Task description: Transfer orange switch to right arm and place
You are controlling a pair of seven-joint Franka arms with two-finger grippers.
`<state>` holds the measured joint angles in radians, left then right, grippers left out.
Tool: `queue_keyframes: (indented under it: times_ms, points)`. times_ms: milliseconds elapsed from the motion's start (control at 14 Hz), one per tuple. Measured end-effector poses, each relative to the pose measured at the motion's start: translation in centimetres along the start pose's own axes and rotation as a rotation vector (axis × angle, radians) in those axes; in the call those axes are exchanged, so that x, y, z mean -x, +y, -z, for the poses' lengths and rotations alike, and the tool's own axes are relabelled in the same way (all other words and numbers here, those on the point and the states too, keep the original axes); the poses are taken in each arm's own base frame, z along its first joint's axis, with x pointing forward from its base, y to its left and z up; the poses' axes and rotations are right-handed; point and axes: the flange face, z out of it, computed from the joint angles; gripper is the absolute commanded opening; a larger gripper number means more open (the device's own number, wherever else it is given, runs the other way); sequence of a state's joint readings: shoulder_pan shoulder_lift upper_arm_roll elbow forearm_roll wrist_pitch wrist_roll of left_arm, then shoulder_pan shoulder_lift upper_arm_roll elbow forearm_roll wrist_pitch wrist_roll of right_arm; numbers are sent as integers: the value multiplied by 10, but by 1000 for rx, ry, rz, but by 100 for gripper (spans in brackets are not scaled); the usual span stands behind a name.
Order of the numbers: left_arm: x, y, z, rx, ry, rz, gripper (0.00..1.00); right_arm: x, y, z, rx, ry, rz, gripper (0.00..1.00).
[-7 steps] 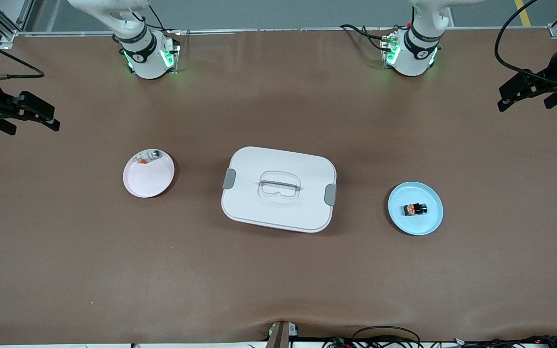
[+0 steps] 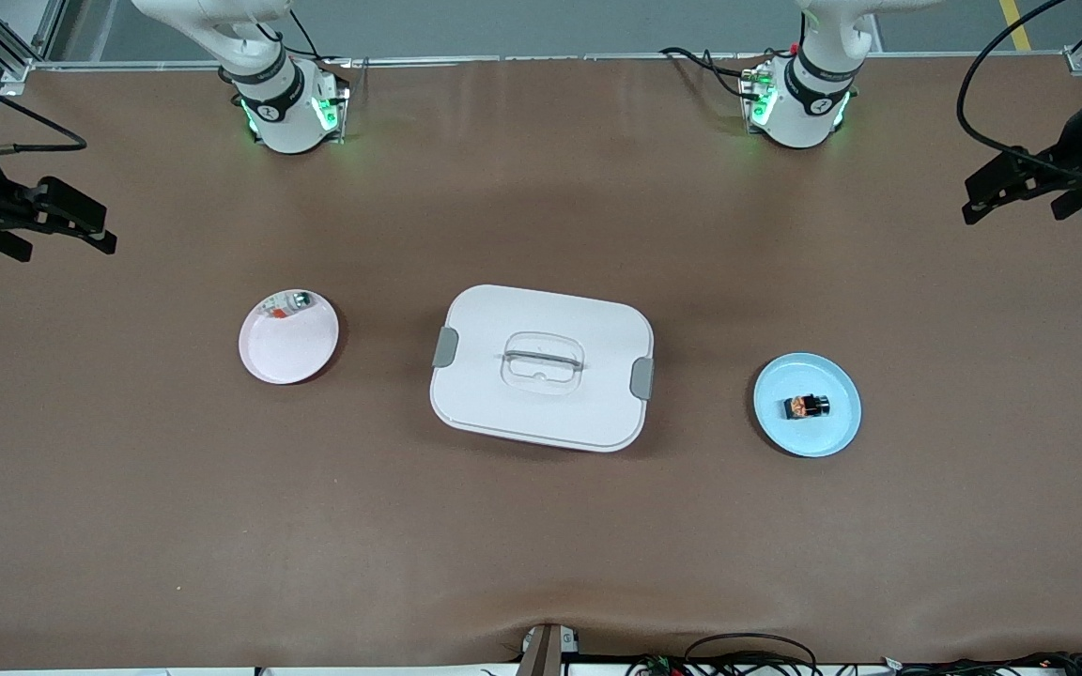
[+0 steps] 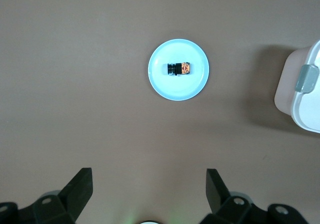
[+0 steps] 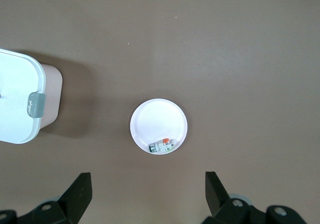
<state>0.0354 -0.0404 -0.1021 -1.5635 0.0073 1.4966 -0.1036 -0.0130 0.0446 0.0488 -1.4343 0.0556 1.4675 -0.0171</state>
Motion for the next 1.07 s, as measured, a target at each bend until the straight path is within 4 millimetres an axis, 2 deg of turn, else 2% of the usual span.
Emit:
queue_keyframes:
  times_ms: [287,501,645,1074]
  points:
    - [-36,1,-40,9,-2,1,100,0,4,0,0,-1,-6,100]
    - [-59,3,-82,14,-16,-1,100,2,14,-1,0,-13,-26,100]
    - [-72,6,-123,19,4,-4,100,2,16,-1,0,-13,-30,100]
    - [-95,27,-272,43,69,-29,100,2,16,-1,0,-15,-30,100]
